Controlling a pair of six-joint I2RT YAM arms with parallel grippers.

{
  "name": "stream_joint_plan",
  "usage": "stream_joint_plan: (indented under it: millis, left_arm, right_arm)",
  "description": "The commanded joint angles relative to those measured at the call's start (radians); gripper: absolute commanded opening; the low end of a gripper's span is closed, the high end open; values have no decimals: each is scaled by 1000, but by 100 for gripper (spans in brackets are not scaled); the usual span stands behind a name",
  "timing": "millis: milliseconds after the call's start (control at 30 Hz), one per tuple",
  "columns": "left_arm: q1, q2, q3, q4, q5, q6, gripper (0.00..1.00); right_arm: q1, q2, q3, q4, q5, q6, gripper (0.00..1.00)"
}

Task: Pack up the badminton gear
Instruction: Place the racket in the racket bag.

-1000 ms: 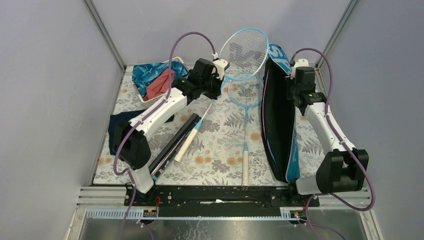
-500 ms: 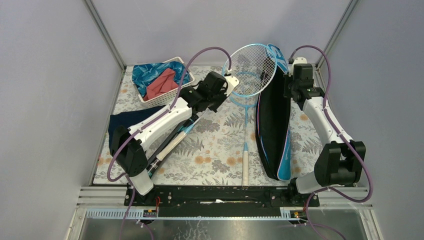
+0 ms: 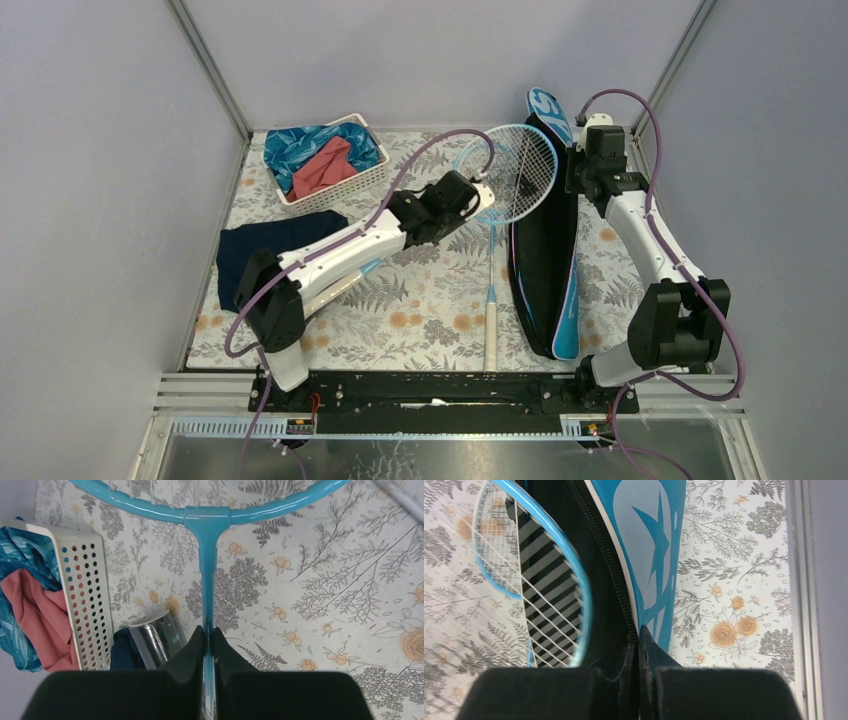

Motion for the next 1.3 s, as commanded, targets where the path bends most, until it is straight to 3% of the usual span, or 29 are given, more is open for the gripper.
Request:
stream_joint_plan:
  millis: [0, 233, 733, 1100, 1267]
  left_arm:
    - [-23, 70, 64, -60, -92, 22, 0]
    - [-55, 177, 159, -71, -76, 19, 0]
    - [-64, 456, 535, -126, 99, -61, 0]
    - [30, 435, 538, 57, 441, -333, 0]
    - [47, 449, 500, 184, 495, -442, 0]
  right_arm:
    - [-3, 8, 51, 30, -40, 47, 0]
    - [7, 24, 5, 48, -99, 92, 0]
    - [15, 71, -99, 119, -304, 261, 0]
    - [9, 61, -100, 121, -340, 288, 0]
    - [5, 57, -114, 137, -370, 297, 0]
